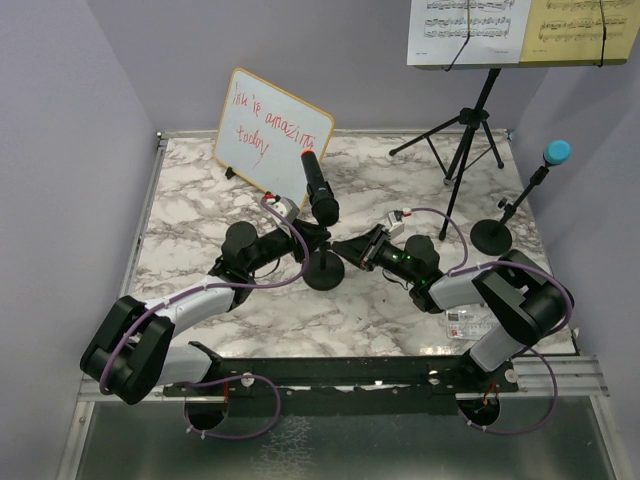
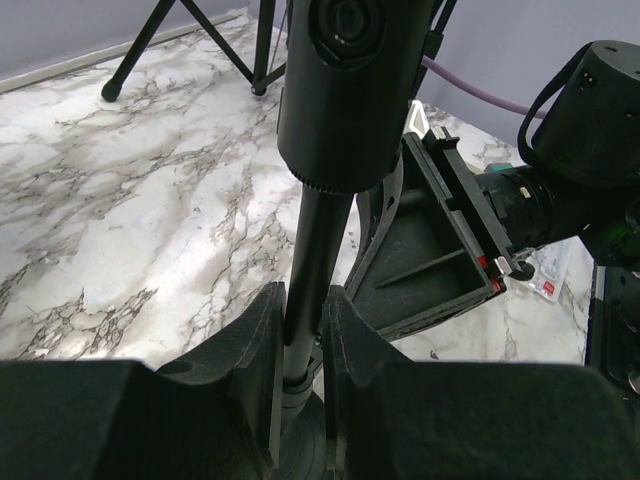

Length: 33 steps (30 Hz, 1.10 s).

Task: Pack up the instrument practice props
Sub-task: Unscrew the knob on the microphone stand.

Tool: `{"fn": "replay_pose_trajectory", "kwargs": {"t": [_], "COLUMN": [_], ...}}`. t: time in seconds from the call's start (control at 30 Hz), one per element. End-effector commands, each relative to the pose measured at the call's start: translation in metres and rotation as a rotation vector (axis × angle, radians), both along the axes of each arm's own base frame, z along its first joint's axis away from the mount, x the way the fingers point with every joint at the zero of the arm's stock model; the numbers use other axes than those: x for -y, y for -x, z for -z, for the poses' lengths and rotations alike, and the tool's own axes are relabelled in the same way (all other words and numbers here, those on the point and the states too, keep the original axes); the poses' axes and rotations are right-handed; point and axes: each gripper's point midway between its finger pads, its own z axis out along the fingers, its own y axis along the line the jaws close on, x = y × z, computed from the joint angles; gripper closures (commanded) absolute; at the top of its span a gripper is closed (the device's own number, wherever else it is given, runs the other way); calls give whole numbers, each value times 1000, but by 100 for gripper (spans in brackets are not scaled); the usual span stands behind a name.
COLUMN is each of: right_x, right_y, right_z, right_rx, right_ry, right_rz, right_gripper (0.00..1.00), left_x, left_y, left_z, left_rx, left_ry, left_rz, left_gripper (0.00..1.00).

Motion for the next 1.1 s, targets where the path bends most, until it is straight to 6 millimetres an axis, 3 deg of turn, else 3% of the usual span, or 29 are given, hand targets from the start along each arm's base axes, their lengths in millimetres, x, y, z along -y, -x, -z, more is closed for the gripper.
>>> {"fn": "replay_pose_trajectory", "kwargs": {"t": [0.0,0.13,0.3,0.47,0.8,0.97,1.07], "right_x": [2,4,6,5,-3,-13,-18], "right_y": [1,-1,-4,-6,0,6,6], "right_z": [-10,-9,-9,-7,-8,-10,-7], "right_rx": [42,45,41,33,72,159,258], "right_ry": [-32,-30,-36,-40,-43,-1,75], "right_rz": [-15,-7,0,-2,-84,-178,-220], "right_gripper": [74,74,65,66,84,98,99], "left_x": [9,9,9,9,8,9,9], "left_y": [10,9,10,10,10,10,10], "left_z": [-7,-8,-7,-8,-8,-7,-7], "left_rx": [-16,-15,-16,-17,-15,-20,-19], "left_ry": [19,20,19,20,19,17,17], "left_rz": [64,64,64,66,66,66,69], "left_gripper": [100,100,100,100,100,100,100]}}
